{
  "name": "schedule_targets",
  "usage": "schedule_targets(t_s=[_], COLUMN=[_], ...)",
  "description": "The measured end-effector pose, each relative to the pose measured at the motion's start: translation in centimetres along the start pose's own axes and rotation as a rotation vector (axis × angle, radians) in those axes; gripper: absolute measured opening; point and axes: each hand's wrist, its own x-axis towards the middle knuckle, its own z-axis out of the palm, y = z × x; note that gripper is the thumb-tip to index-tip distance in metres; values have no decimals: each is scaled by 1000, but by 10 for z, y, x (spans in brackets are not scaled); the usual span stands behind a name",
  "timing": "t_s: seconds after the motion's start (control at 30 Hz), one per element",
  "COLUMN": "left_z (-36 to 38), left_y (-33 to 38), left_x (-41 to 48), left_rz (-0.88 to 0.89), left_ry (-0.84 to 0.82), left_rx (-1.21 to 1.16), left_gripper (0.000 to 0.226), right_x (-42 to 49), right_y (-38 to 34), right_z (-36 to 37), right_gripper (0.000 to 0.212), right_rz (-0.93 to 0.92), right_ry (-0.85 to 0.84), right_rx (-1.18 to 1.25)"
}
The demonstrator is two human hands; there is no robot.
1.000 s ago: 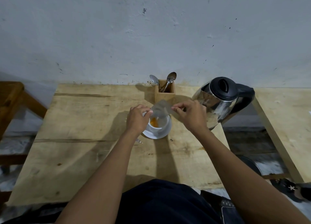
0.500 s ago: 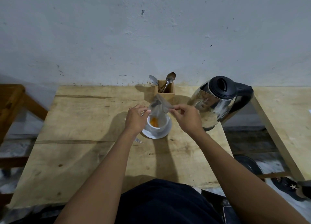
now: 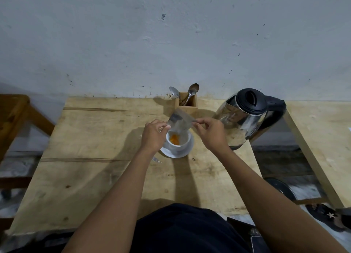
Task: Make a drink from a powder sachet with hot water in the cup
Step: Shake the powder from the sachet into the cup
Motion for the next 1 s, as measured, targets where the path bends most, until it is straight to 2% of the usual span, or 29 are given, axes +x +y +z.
schedule_targets(t_s=[0.2, 0.47, 0.7, 0.77, 0.87, 0.93, 1.0], left_z=[3, 8, 4, 1, -6, -9, -11], left_y=[4, 10, 12, 12, 17, 22, 26], left_x=[0, -5, -6, -5, -4, -5, -7], left_rz=[-13, -21, -9, -4, 9, 6, -17], left_ry=[6, 18, -5, -40, -78, -83, -94], left_rx=[-25, -27, -23, -32, -75, -135, -175], left_gripper=[20, 19, 24, 22, 20, 17, 14], right_x=[0, -8, 0, 5, 11, 13, 12], right_y=[3, 7, 2, 2, 3, 4, 4], right_z=[5, 12, 1, 2, 6, 8, 8], right_gripper=[12, 14, 28, 24, 9, 20, 19], right_rz=[79, 124, 52, 62, 82, 88, 75], right_ry=[14, 84, -100, -157, -170, -149, -145], right_rx=[141, 151, 130, 158, 207, 226, 235])
